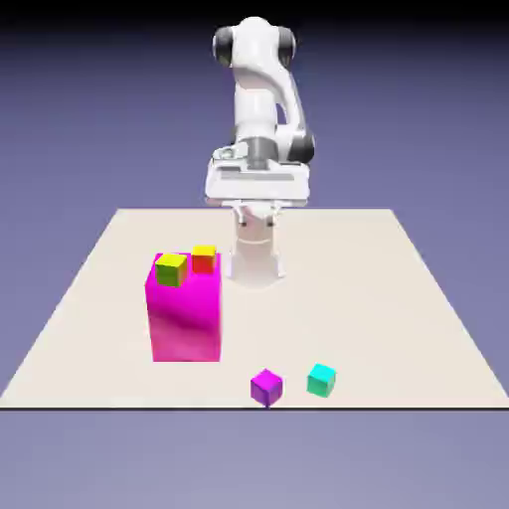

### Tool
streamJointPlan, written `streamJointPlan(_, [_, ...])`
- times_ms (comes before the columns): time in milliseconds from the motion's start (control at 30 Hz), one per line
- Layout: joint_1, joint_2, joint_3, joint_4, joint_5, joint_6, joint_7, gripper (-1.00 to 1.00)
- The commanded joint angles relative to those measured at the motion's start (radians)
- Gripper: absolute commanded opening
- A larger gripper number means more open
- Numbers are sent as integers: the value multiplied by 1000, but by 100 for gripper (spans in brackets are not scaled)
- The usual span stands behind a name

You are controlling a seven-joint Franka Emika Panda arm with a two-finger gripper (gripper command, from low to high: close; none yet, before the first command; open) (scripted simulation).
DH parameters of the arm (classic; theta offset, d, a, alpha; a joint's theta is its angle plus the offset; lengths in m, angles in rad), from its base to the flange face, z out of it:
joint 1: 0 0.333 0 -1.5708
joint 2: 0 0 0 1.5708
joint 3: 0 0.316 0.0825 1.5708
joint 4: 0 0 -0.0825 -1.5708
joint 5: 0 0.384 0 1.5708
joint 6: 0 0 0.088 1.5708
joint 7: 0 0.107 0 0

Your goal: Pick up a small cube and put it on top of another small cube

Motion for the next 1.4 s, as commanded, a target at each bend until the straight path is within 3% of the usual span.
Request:
streamJointPlan(0, [-12,31,19,15,-20,-12,44,0])
streamJointPlan(967, [-355,931,580,439,-607,-359,1305,0])
streamJointPlan(1200, [-217,1112,401,515,-800,-261,1449,0])
streamJointPlan(1233, [-217,1112,401,515,-800,-261,1449,-100])
streamJointPlan(1367, [-301,1003,509,469,-684,-320,1362,-100])
